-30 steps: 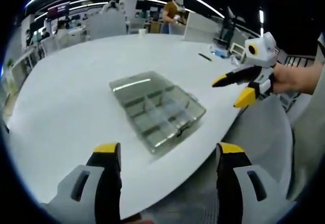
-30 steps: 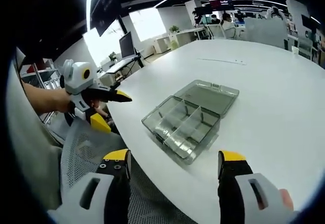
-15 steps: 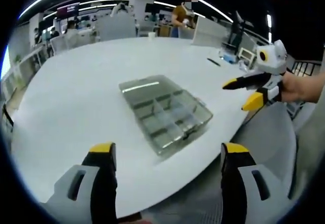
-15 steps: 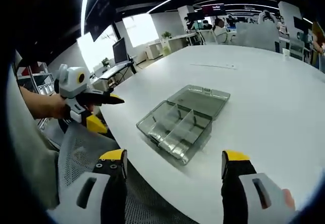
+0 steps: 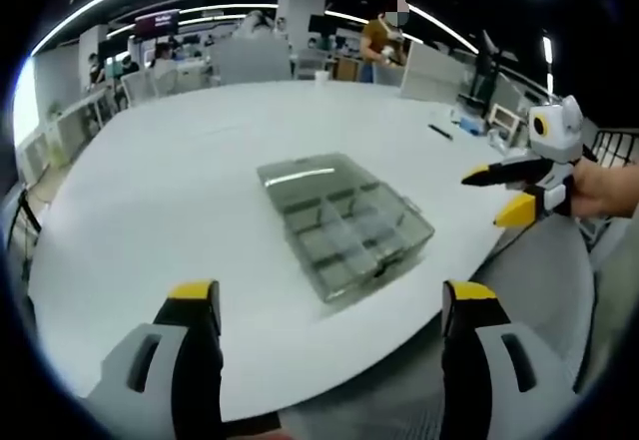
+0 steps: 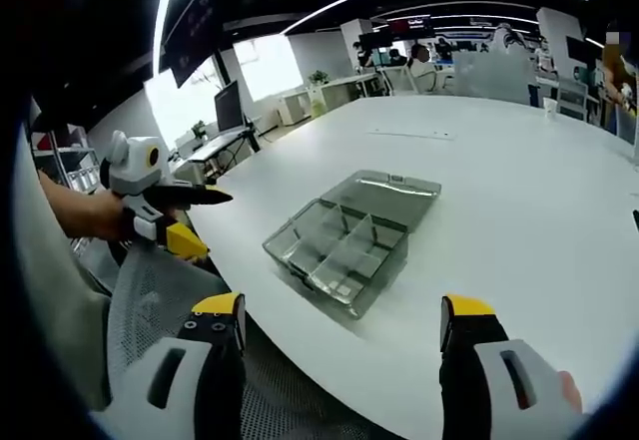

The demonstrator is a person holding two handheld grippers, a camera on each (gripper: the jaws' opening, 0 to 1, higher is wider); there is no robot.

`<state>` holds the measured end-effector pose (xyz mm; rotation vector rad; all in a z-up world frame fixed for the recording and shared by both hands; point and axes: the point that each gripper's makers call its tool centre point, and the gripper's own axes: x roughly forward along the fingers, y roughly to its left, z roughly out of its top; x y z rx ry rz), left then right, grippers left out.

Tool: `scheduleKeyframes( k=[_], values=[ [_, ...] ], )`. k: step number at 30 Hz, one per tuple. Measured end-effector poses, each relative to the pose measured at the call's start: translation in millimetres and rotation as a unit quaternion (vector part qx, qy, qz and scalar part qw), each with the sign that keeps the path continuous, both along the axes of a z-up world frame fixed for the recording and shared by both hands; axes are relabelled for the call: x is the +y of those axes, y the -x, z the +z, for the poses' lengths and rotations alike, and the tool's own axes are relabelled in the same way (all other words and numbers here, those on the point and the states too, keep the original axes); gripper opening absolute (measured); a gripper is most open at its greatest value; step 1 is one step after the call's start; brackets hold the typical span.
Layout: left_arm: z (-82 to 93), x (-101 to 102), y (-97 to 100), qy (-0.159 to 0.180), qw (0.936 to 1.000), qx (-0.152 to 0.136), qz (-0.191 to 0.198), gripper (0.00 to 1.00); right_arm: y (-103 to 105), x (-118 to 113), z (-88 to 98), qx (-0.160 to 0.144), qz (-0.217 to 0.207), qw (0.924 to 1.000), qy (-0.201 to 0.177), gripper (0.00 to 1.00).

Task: Insert the divider into the dual guide fixture by aligning both edges with the guide slots and pushing it downward to the bottom, including one-sided entry, uneven engagement, binding, and posture correction.

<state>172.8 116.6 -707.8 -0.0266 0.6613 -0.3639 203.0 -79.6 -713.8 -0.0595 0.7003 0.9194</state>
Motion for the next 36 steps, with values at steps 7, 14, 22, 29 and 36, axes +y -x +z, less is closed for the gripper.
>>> scheduleKeyframes(
  k=[7, 14, 22, 29, 36],
  values=[
    [2.7, -2.6, 0.8, 0.001, 1.0, -0.001, 0.0, 0.89, 1.2, -4.2, -0.3, -0.003, -0.006, 1.0, -0.002, 0.79],
    [5.2, -2.9, 1.0, 0.002, 1.0, 0.0, 0.006, 0.89, 0.5, -6.8, 0.8, -0.006, -0.013, 0.9999, -0.005, 0.79],
    [8.3, -3.1, 1.4, 0.003, 0.9999, -0.004, 0.01, 0.89, 1.3, -6.8, 3.0, -0.008, -0.014, 0.9999, -0.005, 0.79],
    [10.2, -1.0, 0.9, 0.006, 0.9998, -0.007, 0.019, 0.89, 1.1, -7.0, 3.7, -0.008, -0.015, 0.9998, -0.006, 0.79],
    [8.4, 2.0, 0.7, 0.004, 0.9995, -0.004, 0.03, 0.91, 1.4, -8.5, 2.7, -0.005, -0.018, 0.9998, -0.007, 0.79]
  ],
)
